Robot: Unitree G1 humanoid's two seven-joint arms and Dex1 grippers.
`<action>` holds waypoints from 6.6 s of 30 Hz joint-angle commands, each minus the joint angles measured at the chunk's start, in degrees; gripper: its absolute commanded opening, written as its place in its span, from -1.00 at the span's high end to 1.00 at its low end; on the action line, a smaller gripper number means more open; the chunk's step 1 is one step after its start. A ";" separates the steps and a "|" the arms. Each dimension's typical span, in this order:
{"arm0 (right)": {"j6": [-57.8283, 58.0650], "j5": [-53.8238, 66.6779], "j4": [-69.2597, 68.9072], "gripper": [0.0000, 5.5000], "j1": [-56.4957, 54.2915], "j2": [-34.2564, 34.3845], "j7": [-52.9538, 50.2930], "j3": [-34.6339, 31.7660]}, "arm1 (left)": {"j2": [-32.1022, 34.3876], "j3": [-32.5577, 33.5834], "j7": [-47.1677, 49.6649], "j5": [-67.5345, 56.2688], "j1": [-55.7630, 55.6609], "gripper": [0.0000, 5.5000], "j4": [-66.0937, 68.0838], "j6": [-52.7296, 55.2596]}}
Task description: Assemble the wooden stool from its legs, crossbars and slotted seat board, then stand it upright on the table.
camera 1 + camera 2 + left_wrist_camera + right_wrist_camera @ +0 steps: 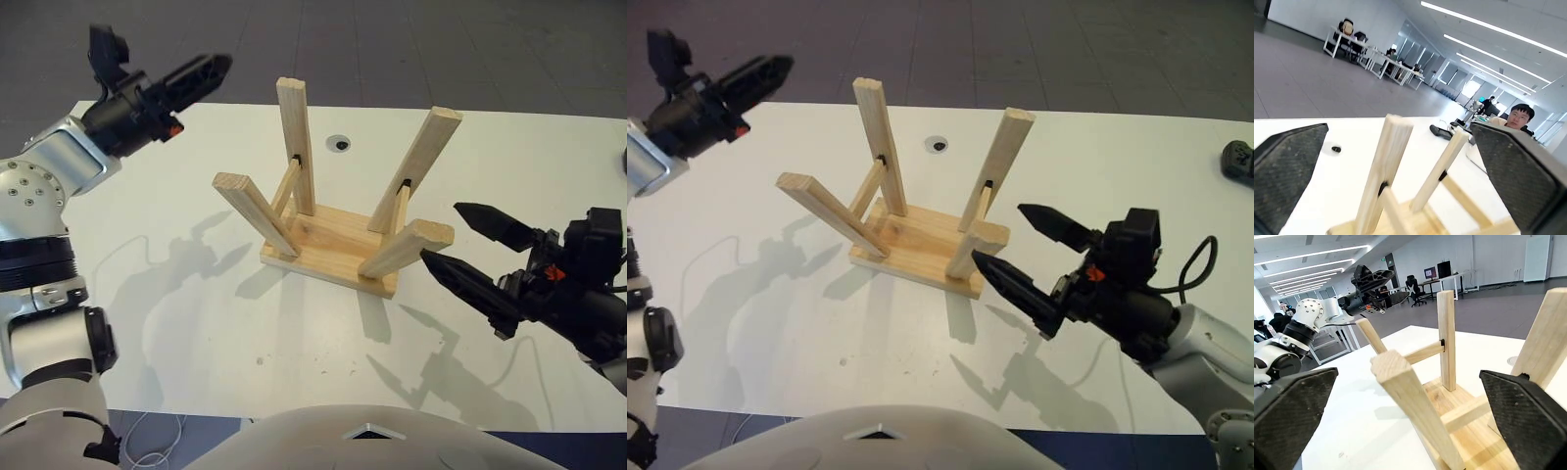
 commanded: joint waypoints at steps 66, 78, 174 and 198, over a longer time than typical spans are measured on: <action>2.48 -29.77 31.68 -0.96 -16.33 2.08 20.55 24.08 | -15.60 -24.24 -27.22 40.09 9.10 0.77 -6.77 -20.96; 2.97 -31.12 32.20 -0.96 -16.22 2.88 21.33 24.07 | -14.61 -24.16 -28.96 41.08 6.96 0.84 -3.93 -21.74; -22.93 -52.00 25.12 -0.87 2.46 2.04 26.08 18.17 | -10.29 -29.37 -45.01 46.40 1.33 -0.96 6.47 -40.95; -25.72 -57.39 31.41 0.47 -6.05 4.51 26.87 29.86 | -18.62 -24.80 -41.91 50.26 -1.76 0.16 20.14 -48.22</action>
